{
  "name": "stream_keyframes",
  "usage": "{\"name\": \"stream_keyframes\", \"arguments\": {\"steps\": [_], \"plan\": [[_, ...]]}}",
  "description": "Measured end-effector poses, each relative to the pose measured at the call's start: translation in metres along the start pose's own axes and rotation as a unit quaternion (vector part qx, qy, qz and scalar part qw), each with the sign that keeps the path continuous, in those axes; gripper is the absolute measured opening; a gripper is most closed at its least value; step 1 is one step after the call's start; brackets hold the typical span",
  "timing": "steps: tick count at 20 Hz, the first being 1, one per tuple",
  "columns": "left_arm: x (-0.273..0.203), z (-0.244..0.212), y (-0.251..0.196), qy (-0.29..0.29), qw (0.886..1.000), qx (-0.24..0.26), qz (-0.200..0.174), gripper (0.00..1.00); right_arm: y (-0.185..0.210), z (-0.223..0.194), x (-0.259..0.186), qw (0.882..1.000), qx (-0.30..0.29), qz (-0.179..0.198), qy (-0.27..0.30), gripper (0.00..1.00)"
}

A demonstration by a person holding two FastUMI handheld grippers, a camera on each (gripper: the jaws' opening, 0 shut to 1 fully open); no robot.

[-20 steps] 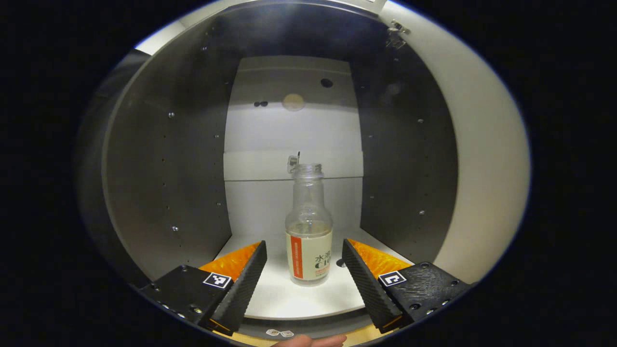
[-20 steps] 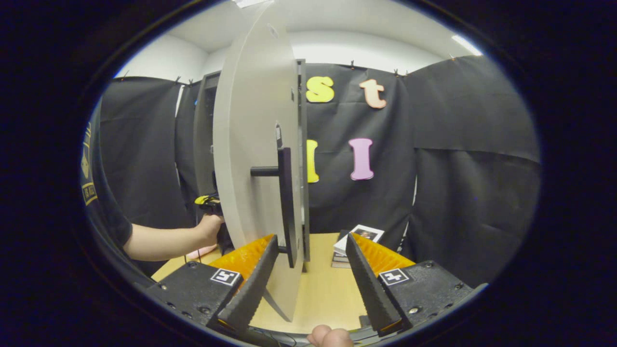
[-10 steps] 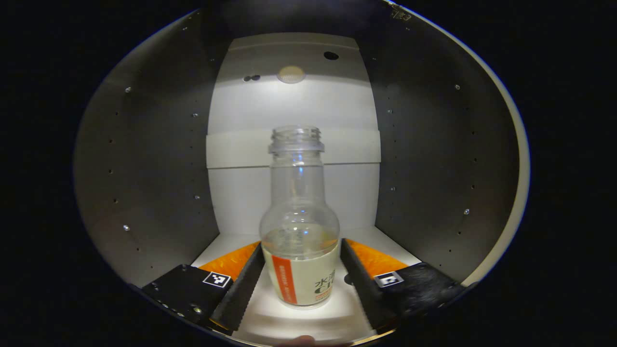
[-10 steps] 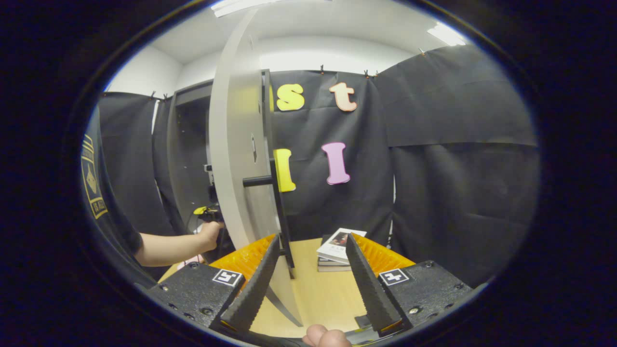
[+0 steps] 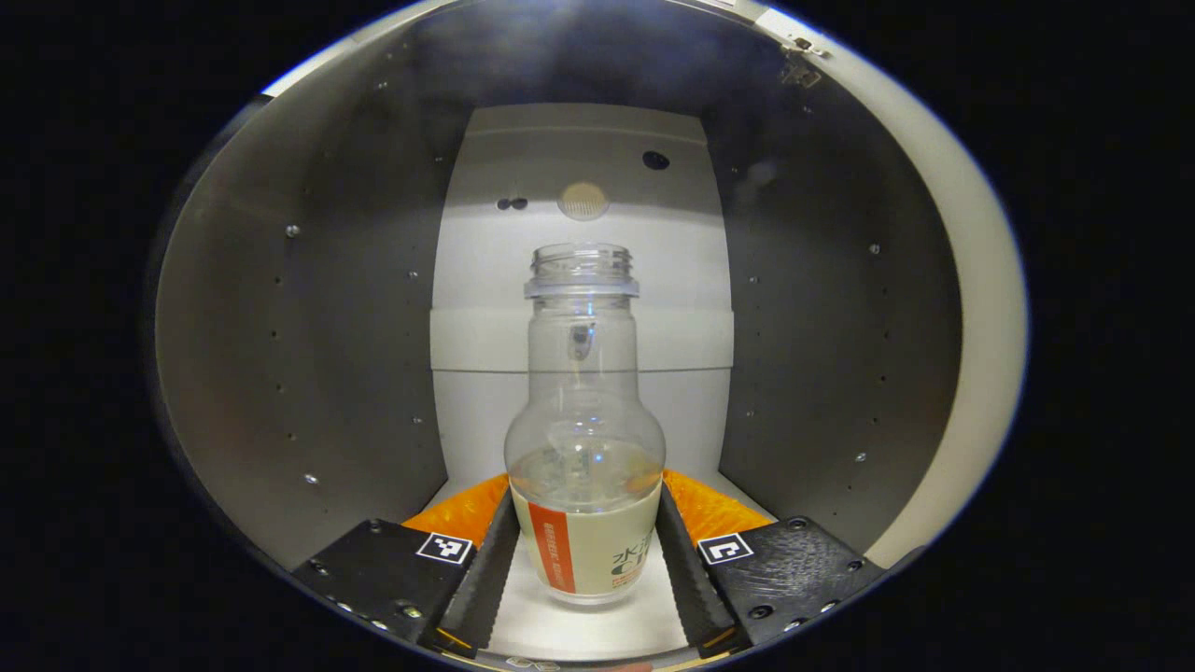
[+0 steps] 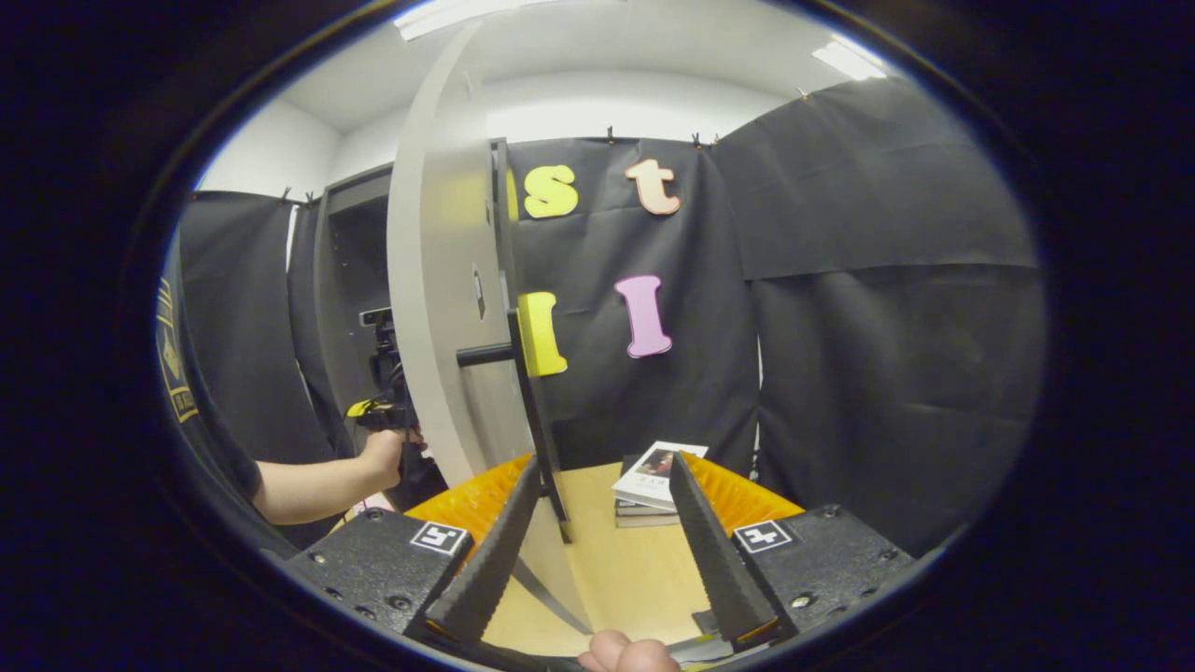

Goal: Open the cabinet door with the right hand, grasp the bottle in the cabinet with the left hand and place it on the coaster, then close the cabinet door with the right hand.

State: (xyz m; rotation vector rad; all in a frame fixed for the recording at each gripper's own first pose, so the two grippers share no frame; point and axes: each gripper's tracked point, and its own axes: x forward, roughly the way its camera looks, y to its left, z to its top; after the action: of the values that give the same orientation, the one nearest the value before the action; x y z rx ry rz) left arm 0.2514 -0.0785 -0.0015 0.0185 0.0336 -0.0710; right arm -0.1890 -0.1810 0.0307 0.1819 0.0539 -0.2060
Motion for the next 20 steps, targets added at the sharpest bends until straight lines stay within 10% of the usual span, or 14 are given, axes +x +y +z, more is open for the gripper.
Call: {"name": "stream_keyframes", "arguments": {"steps": [6,10,20], "plan": [[-0.046,0.021,0.022,-0.006,1.000,-0.003,0.000,0.83,0.003,-0.016,-0.003,1.000,-0.009,0.008,0.021,0.89],[-0.075,0.016,0.035,-0.004,1.000,-0.011,-0.002,0.73,-0.001,-0.029,0.000,0.999,-0.014,0.003,0.038,0.89],[-0.184,-0.017,0.089,-0.013,0.997,-0.029,0.076,0.72,-0.057,-0.029,0.020,1.000,-0.001,0.002,-0.002,0.89]]}}
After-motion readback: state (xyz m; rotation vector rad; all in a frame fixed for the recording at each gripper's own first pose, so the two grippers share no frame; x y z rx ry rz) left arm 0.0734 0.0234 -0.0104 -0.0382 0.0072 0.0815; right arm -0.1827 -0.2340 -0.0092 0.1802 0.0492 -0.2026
